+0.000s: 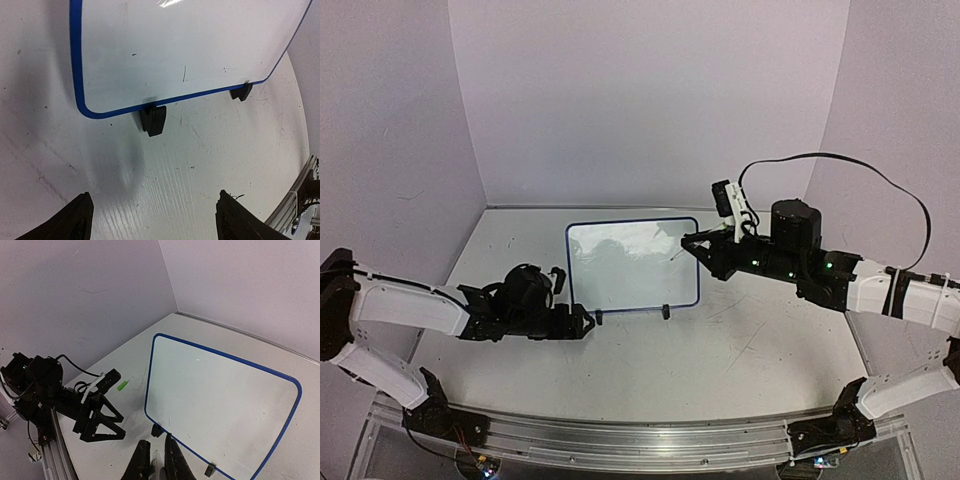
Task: Write a sentence on the whiteboard
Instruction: Move the whiteboard to the center of the board.
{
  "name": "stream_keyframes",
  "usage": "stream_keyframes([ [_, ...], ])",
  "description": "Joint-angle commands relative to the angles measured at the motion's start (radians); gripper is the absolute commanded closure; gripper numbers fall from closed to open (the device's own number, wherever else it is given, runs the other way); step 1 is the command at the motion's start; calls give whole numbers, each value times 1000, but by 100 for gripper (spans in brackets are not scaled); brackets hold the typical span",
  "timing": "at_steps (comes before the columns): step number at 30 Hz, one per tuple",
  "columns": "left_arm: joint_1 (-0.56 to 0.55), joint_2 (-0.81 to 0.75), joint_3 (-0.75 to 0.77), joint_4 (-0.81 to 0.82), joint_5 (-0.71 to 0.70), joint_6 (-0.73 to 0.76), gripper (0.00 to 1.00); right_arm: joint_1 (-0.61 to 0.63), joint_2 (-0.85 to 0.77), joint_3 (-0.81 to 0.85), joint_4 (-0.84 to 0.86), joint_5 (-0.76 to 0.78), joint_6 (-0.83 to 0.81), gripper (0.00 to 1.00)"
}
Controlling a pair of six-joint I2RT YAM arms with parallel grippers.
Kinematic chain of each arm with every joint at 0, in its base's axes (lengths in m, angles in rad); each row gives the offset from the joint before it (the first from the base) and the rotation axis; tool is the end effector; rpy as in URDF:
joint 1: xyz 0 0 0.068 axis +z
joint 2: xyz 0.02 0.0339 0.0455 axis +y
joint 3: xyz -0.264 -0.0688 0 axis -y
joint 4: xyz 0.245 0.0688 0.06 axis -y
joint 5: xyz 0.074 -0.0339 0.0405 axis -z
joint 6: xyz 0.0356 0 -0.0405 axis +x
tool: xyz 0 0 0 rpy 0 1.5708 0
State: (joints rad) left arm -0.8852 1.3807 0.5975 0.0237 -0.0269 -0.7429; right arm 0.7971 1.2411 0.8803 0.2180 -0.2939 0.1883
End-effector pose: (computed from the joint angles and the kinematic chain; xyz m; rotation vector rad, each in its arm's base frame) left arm 0.1689 -0.2049 0.1669 0.1609 2.4584 -0.7465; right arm 0.1966 0.2160 0.3175 -0.7571 1.6422 0.9691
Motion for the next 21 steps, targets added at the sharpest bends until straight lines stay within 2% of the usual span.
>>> stream_keyframes([
  [1, -4, 131, 109, 106, 10, -9, 14, 0, -32, 10, 41, -3, 14, 100],
  [9, -7, 311, 214, 119, 23, 16, 21, 1, -49, -3, 41, 4, 7, 100],
  [21, -53, 459, 332, 124, -18, 58, 19, 0, -42, -4, 43, 5, -11, 100],
])
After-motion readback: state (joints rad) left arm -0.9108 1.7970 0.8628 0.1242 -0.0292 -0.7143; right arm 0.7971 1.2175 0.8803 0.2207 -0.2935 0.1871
